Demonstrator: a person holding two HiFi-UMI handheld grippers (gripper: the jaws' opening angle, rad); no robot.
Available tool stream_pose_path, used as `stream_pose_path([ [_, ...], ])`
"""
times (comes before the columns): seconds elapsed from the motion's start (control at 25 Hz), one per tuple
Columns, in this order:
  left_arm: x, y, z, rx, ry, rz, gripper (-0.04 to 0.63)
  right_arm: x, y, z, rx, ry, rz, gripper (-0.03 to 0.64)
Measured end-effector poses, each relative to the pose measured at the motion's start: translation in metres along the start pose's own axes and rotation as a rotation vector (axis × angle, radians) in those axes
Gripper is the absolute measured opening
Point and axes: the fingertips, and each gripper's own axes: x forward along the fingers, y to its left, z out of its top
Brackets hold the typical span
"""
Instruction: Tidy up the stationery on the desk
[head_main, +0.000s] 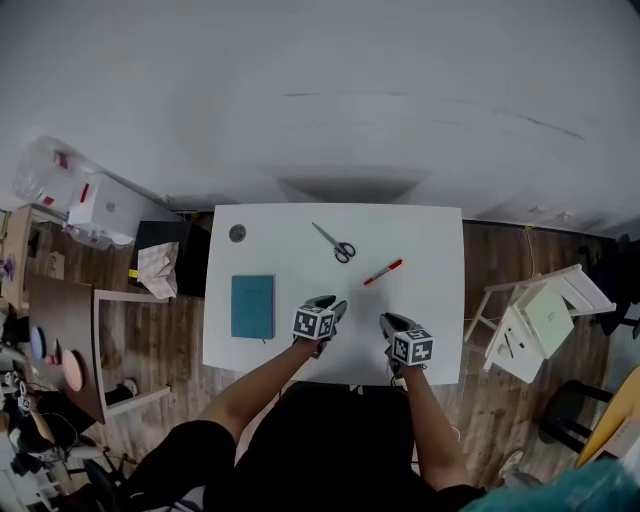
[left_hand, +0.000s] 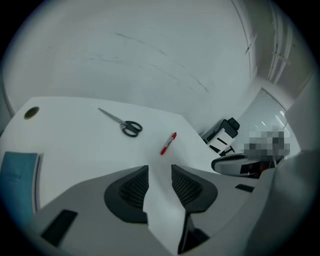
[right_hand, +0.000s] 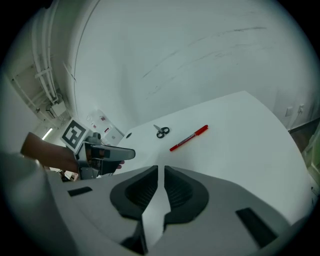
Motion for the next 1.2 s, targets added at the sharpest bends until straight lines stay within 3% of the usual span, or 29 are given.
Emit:
stream_pose_path([
  [0.16, 0.037, -0.025, 0.029, 0.112, 0.032, 0.005, 0.149, -0.013, -0.024, 0.001, 0.009, -0.001, 0.032, 0.058],
  [0.32, 0.070, -0.032, 0.045, 0.137, 0.077, 0.016, 0.149, -0.015, -0.041, -0.006, 0.008, 0.029, 0.068, 0.058],
  [0.48, 0.097, -0.036, 0.047, 0.236, 0.148, 0.049, 0.149, -0.016, -0.049, -0.017, -0.010, 0.085, 0.108, 0.053],
  [0.68, 0.122, -0.038, 0.054, 0.281, 0.204, 0.023, 0.149, -0.014, -0.054, -0.026, 0.005, 0.110, 0.140, 0.049],
  [0.92, 0.144, -0.042, 0.061, 0.483, 0.287, 0.041, 0.149, -0.022, -0.072, -0.033, -0.017, 0.123, 0.120, 0.049],
  [1.2, 0.153, -0.044, 0.058, 0.486, 0.346, 0.009, 0.144, -0.030, -0.094, -0.028, 0.036, 0.097, 0.094, 0.049],
])
